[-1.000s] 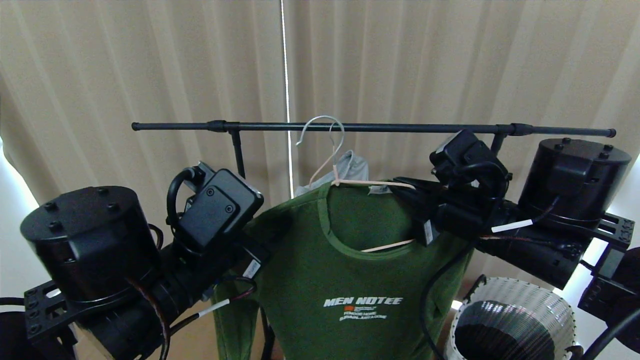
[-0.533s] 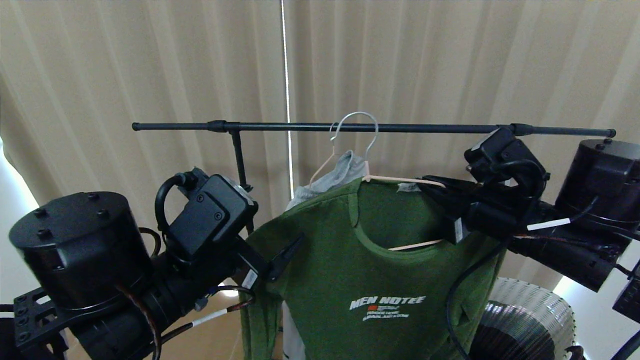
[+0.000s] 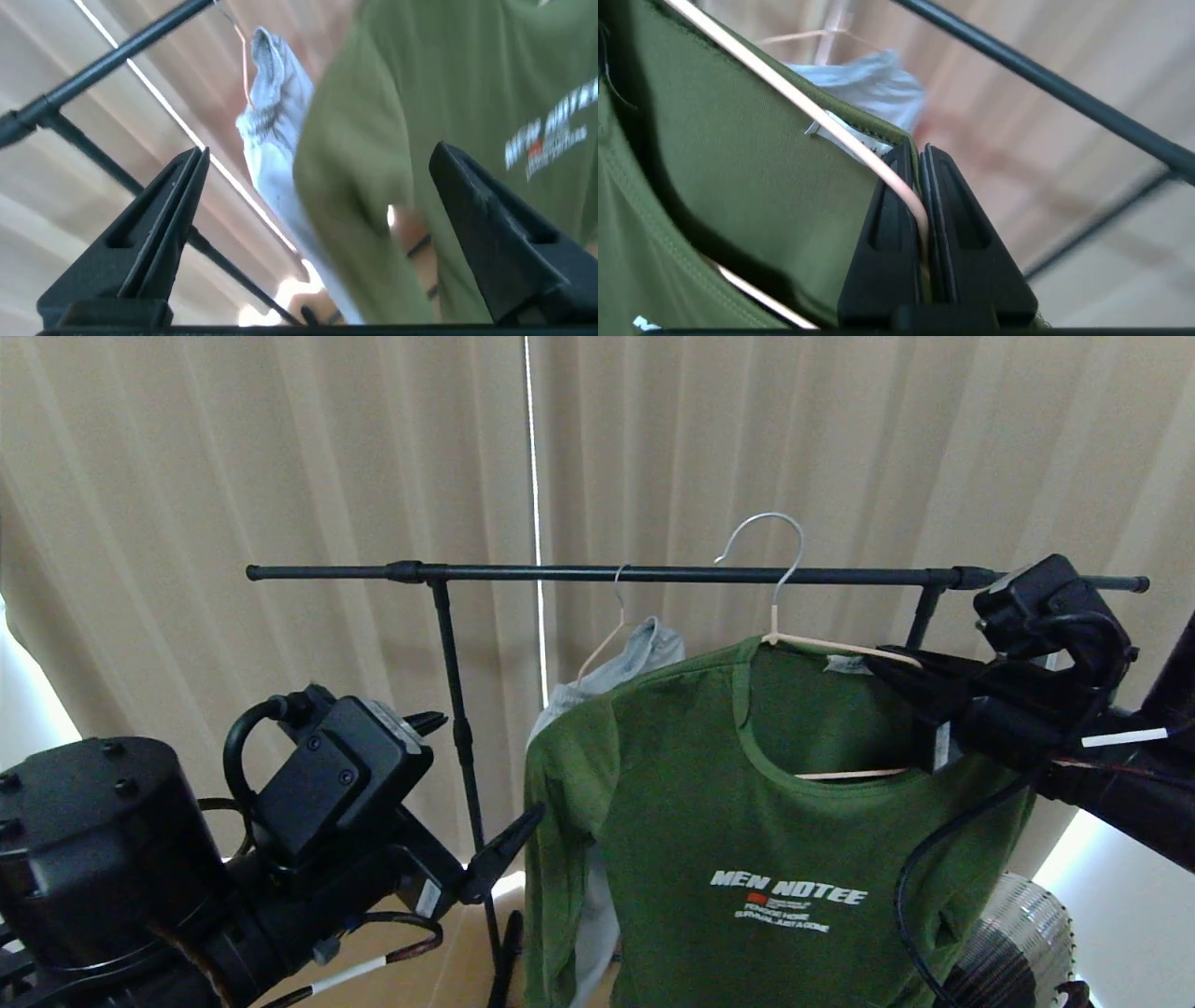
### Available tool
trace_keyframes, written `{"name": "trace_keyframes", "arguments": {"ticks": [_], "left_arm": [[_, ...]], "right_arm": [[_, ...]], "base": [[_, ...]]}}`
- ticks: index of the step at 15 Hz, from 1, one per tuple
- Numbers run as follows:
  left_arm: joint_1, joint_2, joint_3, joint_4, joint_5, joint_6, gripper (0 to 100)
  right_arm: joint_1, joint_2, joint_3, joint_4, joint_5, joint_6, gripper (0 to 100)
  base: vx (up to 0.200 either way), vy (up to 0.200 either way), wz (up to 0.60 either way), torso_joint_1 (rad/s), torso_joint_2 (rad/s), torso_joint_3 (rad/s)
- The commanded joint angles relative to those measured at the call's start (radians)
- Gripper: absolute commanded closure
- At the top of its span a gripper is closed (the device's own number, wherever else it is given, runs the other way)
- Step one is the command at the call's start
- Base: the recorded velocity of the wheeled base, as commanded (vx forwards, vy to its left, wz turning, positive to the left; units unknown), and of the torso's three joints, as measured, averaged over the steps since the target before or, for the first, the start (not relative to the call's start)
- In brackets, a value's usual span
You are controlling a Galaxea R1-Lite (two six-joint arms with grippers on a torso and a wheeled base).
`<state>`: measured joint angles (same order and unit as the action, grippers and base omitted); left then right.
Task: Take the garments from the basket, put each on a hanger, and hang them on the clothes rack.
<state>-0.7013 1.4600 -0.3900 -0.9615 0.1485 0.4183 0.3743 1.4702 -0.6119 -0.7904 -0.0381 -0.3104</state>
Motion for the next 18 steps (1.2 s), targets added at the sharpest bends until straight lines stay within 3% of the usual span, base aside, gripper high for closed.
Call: {"name": "trace_keyframes", "arguments": {"ticks": [1, 7, 14, 15, 18], "left_arm": [[0.031, -0.035, 0.057, 0.0, -0.001, 0.0, 0], [0.032, -0.029, 0.138, -0.002, -0.003, 0.004, 0], [0.048, 0.002, 0.117, -0.002, -0.001, -0.012, 0], [0.048, 0.008, 0.112, -0.002, -0.001, -0.012, 100], [0.052, 0.013, 0.109, -0.002, 0.0, -0.013, 100]], "right_arm": [[-0.006, -0.053, 0.018, 0.0, 0.001, 0.007, 100], [0.037, -0.082, 0.011, -0.003, 0.009, 0.106, 100], [0.069, -0.113, 0.011, -0.004, 0.046, 0.109, 100], [0.069, -0.114, 0.011, -0.004, 0.046, 0.109, 100], [0.069, -0.117, 0.009, -0.003, 0.046, 0.106, 100]], "base": [[0.0, 0.0, 0.0, 0.0, 0.0, 0.0], [0.0, 0.0, 0.0, 0.0, 0.0, 0.0], [0.0, 0.0, 0.0, 0.0, 0.0, 0.0], [0.0, 0.0, 0.0, 0.0, 0.0, 0.0], [0.0, 0.0, 0.0, 0.0, 0.0, 0.0]]}}
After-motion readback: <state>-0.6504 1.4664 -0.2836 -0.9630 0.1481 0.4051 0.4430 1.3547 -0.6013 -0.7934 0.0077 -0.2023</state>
